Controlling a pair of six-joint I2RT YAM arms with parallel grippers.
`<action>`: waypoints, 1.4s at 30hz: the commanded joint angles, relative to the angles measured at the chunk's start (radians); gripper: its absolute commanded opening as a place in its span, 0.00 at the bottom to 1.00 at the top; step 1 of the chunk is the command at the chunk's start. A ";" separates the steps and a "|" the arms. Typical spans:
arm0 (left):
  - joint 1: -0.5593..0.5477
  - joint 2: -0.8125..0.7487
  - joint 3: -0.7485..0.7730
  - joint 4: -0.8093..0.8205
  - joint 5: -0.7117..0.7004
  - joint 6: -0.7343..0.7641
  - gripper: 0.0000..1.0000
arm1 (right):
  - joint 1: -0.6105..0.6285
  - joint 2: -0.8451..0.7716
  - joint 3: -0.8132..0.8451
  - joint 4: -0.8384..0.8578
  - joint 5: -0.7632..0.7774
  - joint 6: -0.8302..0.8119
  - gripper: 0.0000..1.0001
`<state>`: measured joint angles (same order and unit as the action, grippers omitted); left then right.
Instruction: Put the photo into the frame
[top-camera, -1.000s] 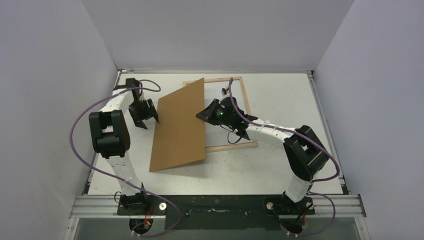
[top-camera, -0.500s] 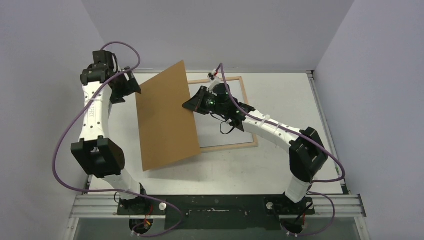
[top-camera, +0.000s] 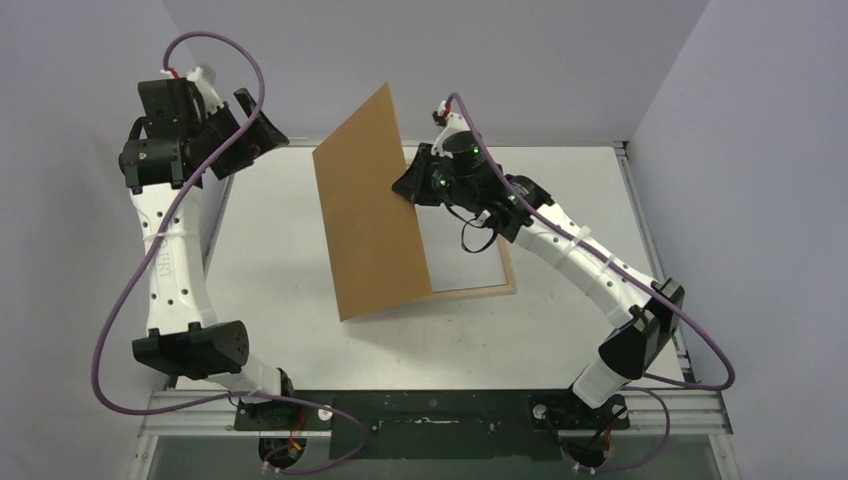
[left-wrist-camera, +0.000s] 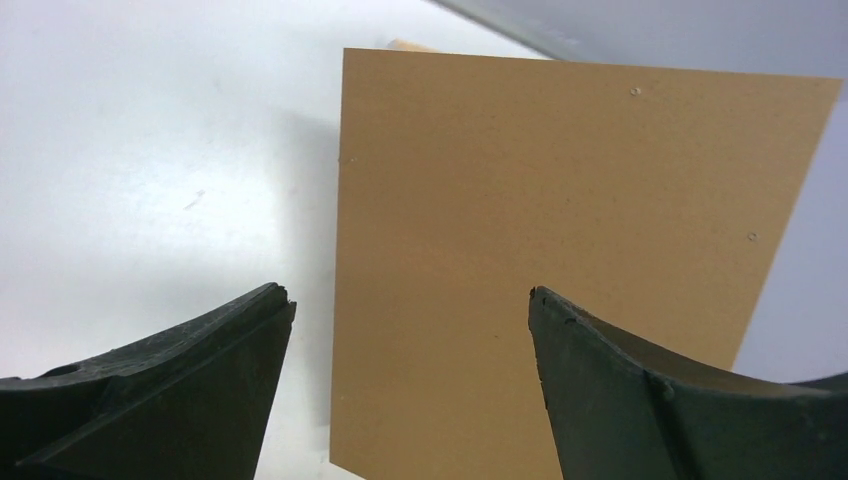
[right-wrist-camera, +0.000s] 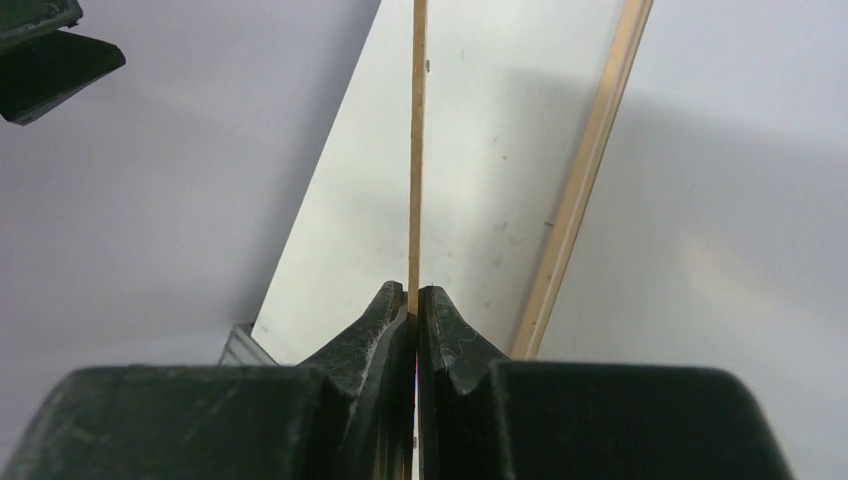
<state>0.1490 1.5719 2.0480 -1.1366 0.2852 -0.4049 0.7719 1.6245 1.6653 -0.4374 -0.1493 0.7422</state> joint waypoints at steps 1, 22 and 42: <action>-0.045 -0.059 0.023 0.147 0.162 -0.114 0.86 | -0.007 -0.100 0.139 -0.111 0.138 -0.136 0.00; -0.261 -0.074 -0.215 0.826 0.367 -0.472 0.84 | -0.009 -0.116 0.415 -0.416 0.720 -0.731 0.00; -0.381 0.204 -0.190 0.897 0.330 -0.525 0.84 | -0.074 -0.173 -0.048 -0.384 1.067 -0.956 0.00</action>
<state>-0.2344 1.7622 1.8198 -0.2619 0.6254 -0.9394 0.7311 1.5097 1.7164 -0.9043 0.8677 -0.1875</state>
